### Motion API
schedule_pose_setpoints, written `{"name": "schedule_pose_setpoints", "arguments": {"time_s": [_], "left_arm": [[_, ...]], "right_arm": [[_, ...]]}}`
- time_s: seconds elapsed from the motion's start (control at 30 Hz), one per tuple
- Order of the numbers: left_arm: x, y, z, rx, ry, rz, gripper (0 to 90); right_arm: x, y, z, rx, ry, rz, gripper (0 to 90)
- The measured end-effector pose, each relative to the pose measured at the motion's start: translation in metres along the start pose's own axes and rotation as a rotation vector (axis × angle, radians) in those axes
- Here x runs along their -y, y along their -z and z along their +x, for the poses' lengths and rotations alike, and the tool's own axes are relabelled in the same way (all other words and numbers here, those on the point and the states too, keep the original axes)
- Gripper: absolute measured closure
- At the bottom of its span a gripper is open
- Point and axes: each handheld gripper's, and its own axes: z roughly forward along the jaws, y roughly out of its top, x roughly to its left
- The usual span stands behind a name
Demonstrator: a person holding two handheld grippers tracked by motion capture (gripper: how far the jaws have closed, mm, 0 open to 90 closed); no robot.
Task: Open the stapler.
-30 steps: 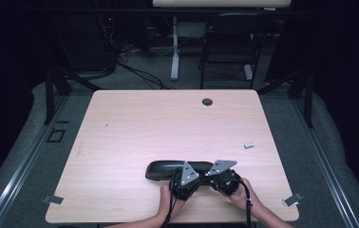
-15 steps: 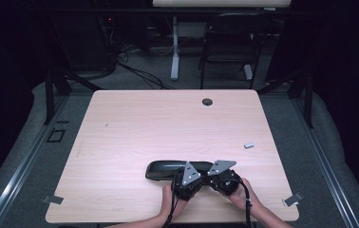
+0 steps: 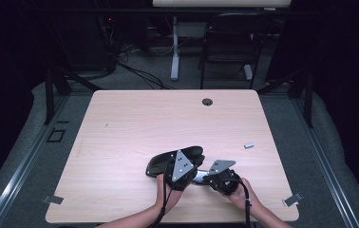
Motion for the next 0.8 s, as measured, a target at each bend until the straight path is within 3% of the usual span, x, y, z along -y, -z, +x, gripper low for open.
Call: {"name": "schedule_pose_setpoints", "arguments": {"time_s": [0.37,0.8], "left_arm": [[-0.003,0.002,0.005,0.023,0.037,0.037,90.0],[-0.012,0.012,0.011,0.008,0.041,0.05,90.0]], "right_arm": [[0.0,0.001,-0.002,-0.015,0.016,0.009,90.0],[-0.002,0.002,-0.002,-0.022,0.013,0.024,90.0]]}}
